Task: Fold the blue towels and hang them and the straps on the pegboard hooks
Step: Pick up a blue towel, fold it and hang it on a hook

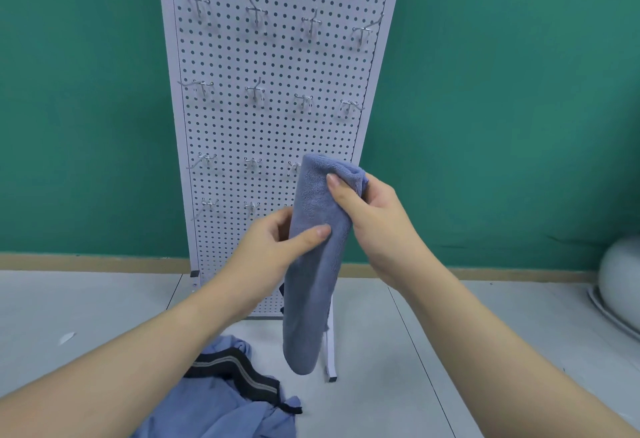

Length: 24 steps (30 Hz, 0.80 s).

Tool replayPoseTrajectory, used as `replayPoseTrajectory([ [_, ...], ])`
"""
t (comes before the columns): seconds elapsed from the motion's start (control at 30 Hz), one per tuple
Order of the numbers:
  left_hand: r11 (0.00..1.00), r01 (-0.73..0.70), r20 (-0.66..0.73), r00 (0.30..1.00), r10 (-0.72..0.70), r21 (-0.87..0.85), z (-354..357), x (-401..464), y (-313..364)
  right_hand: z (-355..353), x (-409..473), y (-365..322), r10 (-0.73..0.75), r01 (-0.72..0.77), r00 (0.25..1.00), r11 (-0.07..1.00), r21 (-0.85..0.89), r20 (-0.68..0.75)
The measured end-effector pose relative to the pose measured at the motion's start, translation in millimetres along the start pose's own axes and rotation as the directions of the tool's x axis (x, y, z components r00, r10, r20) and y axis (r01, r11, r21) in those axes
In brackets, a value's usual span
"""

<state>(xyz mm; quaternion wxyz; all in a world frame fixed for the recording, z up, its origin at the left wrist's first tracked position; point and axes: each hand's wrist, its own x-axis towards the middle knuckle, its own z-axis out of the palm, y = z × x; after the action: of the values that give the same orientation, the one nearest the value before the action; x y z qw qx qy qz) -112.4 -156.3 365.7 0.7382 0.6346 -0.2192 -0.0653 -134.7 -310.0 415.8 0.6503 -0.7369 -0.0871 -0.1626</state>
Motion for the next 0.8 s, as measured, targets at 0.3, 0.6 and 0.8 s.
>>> replayPoseTrajectory([
  [0.3, 0.999, 0.031, -0.056, 0.998, -0.032, -0.018, 7, -1, -4, 1, -4, 11, 0.154, -0.154, 0.985, 0.988, -0.003, 0.077],
  [0.6, 0.966, 0.228, 0.046, 0.971, -0.235, 0.124, 1, -13, -26, -10, 7, 18, 0.157, -0.148, 0.987, 0.964, 0.219, -0.026],
  [0.8, 0.941, 0.300, 0.101, 0.943, -0.318, 0.156, -5, -17, -31, -24, 11, 9, 0.170, -0.079, 0.971, 0.893, 0.443, -0.170],
])
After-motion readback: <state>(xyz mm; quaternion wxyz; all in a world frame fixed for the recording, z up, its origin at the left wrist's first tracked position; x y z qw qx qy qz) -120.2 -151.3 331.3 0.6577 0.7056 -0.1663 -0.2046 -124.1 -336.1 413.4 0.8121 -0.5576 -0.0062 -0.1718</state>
